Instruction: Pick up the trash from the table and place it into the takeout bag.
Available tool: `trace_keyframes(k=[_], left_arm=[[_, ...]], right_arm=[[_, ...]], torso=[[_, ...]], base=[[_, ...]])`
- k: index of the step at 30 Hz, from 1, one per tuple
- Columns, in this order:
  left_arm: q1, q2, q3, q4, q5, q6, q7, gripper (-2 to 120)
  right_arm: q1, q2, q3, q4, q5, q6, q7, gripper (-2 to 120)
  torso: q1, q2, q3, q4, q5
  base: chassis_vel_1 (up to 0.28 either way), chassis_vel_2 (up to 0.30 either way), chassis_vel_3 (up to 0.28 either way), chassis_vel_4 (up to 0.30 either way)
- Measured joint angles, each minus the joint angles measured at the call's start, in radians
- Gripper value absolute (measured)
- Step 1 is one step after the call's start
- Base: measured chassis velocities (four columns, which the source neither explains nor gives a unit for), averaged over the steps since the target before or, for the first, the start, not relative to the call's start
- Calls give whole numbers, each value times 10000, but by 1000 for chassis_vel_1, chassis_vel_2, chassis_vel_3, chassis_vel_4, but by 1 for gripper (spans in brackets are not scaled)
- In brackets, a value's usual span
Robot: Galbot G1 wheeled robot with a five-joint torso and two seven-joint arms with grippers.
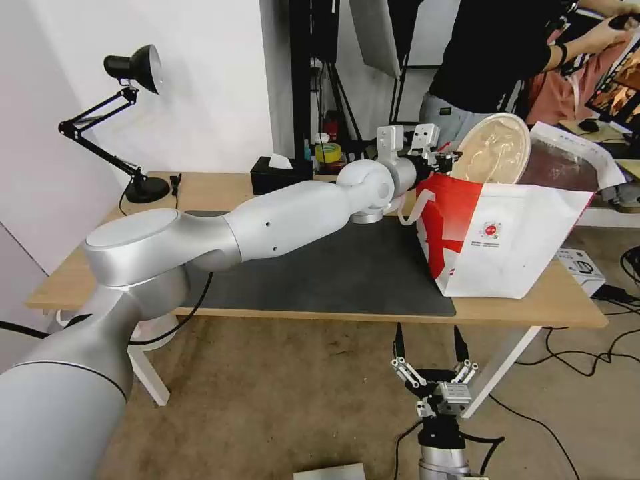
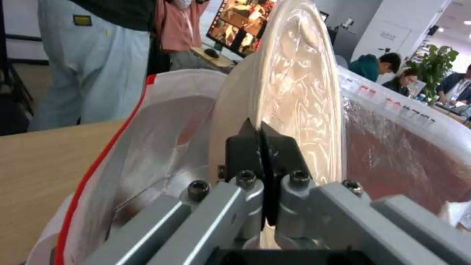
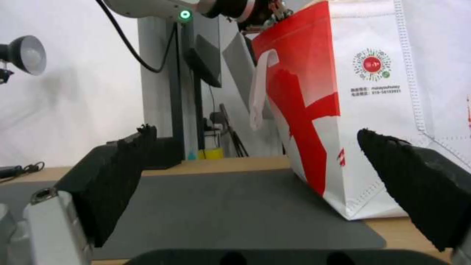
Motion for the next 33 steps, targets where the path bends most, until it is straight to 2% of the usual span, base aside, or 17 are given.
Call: trace_keyframes(k=[2,6,7,10,11,14,15,17,19,23,25,28,33], left_arm=[[-19,6,0,-25,2,-2,-27,1],[-83,27,-28,-103,3,-10,-93,19],[-83,27,-28,-103,3,-10,-93,19],[-123,74,-53,-193,-2,-22,-133,33],[-123,74,-53,-193,-2,-22,-133,33],[-144,102,-71,-240,-5,-56,-169,48],[-144,102,-71,-240,-5,-56,-169,48],[-194,101,-139,-252,-17,-64,-203,59],[-235,101,-152,-251,-28,-65,-209,63],[-328,126,-112,-321,-57,-104,-237,81],[-327,128,-111,-339,-59,-118,-255,84],[-321,128,-185,-390,-55,-199,-281,97],[-313,268,-610,-752,125,-255,-467,100]], right_arm=[[0,0,0,0,0,0,0,100],[0,0,0,0,0,0,0,100],[0,0,0,0,0,0,0,100],[0,0,0,0,0,0,0,100],[0,0,0,0,0,0,0,100],[1,0,0,0,0,0,0,100],[1,0,0,0,0,0,0,100],[1,0,0,0,0,0,0,100],[0,0,0,0,0,0,0,100],[0,0,0,0,0,0,0,100],[0,0,0,0,0,0,0,100],[0,0,1,0,0,0,0,100],[0,0,0,0,0,0,0,100]], torso=[[1,0,0,0,0],[1,0,0,0,0],[1,0,0,0,0],[1,0,0,0,0],[1,0,0,0,0],[1,0,0,1,0],[1,0,0,1,0],[1,0,1,1,0],[1,0,0,1,0],[1,0,0,1,0],[1,0,1,1,0],[2,0,1,1,0],[1,0,0,-2,0]], base=[[0,0,0,0],[0,0,0,0],[0,0,0,0],[0,0,0,0],[0,0,0,0],[0,0,0,0],[0,0,0,0],[0,0,0,0],[0,0,0,0],[0,0,0,0],[0,0,0,0],[0,0,0,0],[0,0,0,0]])
